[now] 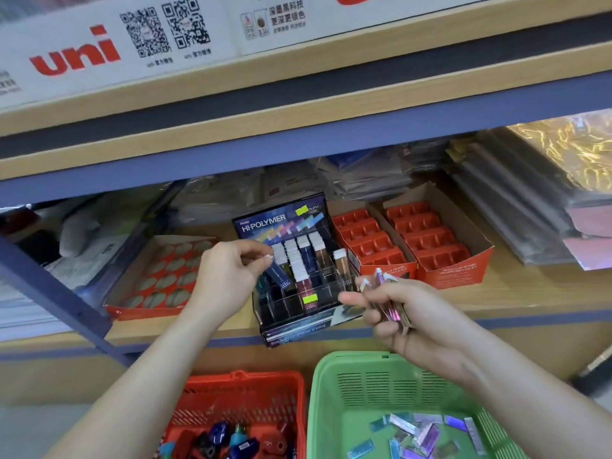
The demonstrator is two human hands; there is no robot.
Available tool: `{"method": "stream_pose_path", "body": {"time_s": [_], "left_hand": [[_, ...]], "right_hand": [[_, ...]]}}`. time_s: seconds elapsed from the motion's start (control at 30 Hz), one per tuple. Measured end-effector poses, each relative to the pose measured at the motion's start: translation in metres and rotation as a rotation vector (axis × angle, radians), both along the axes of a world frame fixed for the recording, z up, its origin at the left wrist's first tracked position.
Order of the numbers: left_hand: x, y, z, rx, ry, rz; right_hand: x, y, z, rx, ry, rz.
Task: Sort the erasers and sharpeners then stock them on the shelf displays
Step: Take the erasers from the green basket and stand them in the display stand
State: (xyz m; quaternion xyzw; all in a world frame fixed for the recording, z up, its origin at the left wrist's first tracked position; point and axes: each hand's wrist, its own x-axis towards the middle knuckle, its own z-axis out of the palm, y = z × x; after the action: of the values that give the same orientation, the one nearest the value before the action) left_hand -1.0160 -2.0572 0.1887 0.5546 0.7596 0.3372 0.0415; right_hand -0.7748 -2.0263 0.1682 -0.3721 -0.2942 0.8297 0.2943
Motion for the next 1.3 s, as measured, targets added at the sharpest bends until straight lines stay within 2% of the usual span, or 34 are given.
{"method": "stream_pose_path", "body": {"time_s": [0.1, 0.23, 0.43, 0.53, 0.63, 0.8, 0.9, 0.97, 1.07, 1.2, 1.3], "left_hand": [[0.001, 0.004, -0.013, -0.020, 0.036, -0.030], [0.003, 0.006, -0.020, 0.011, 0.175, -0.130], [0.008, 0.006, -0.028, -0.033, 0.247, -0.188], [0.008, 0.004, -0.021, -0.066, 0.175, -0.105], [0.023, -0.010, -0.007, 0.050, 0.056, -0.015], [0.074, -0.029, 0.000, -0.077, -0.489, -0.277], [0.078, -0.030, -0.002, -0.089, -0.751, -0.246], [0.075, -0.032, -0.001, -0.097, -0.852, -0.229], [0.065, -0.035, 0.005, -0.029, -0.864, -0.198], [0.033, -0.026, 0.014, 0.147, -0.697, -0.046], [0.022, -0.009, 0.016, 0.153, -0.583, -0.016]], "right_hand": [[-0.005, -0.004, 0.001, 0.005, 0.021, 0.050], [-0.003, -0.009, 0.004, 0.033, -0.011, 0.105], [0.003, -0.010, 0.005, 0.064, -0.063, 0.014], [0.005, -0.012, 0.003, 0.098, -0.083, 0.000], [0.005, -0.015, 0.004, 0.149, -0.111, -0.005], [-0.002, -0.017, 0.006, 0.248, -0.154, 0.027], [-0.006, -0.017, 0.004, 0.293, -0.170, 0.019], [-0.007, -0.015, 0.001, 0.321, -0.189, 0.014], [-0.009, -0.012, -0.004, 0.290, -0.189, 0.008], [-0.007, -0.004, -0.008, 0.158, -0.145, -0.034], [-0.003, 0.000, -0.008, 0.112, -0.120, -0.055]]}}
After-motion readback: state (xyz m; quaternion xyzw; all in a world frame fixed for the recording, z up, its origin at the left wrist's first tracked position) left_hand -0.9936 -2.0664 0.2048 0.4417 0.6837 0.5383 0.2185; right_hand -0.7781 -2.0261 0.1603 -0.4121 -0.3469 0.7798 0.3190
